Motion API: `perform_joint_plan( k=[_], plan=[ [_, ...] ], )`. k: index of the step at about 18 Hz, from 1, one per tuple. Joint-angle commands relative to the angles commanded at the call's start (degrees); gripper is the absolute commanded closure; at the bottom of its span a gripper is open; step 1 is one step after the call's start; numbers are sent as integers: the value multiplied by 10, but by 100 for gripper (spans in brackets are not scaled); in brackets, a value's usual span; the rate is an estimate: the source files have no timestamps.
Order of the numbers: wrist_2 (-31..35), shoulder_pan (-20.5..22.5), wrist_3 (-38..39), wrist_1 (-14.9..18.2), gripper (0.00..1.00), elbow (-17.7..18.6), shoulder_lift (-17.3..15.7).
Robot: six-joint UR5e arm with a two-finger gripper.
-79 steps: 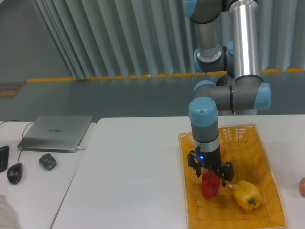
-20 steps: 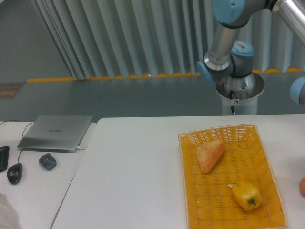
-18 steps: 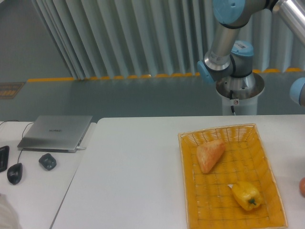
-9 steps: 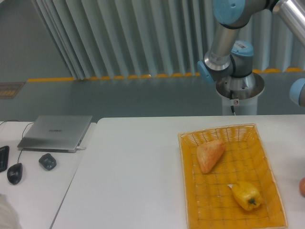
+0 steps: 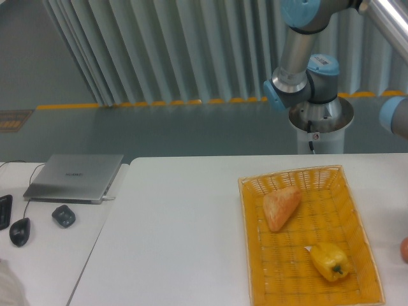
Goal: Place the red pepper on the table
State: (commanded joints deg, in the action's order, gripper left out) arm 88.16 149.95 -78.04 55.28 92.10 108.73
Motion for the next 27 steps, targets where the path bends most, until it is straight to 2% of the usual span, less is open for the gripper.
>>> perform_joint_plan(
  k=[2,3,4,6,9,11,19,25,27],
  plan=[
    [-3,-20,-11,8,0,0,-12],
    [-1,-26,-11,24,0,0,-26],
    [-1,-30,-11,53,0,-5,-37],
    [-3,-39,-13,92,0,-16,-41],
    [-1,-48,-148,119,0,-18,-45],
    [-2,-47,-203,141,0,-15,-45],
    [0,-62,-206,146,0,-15,-37],
    [17,-53,-207,137,0,-20,-24],
    [18,-48,-239,138,0,-22,-22]
  ],
)
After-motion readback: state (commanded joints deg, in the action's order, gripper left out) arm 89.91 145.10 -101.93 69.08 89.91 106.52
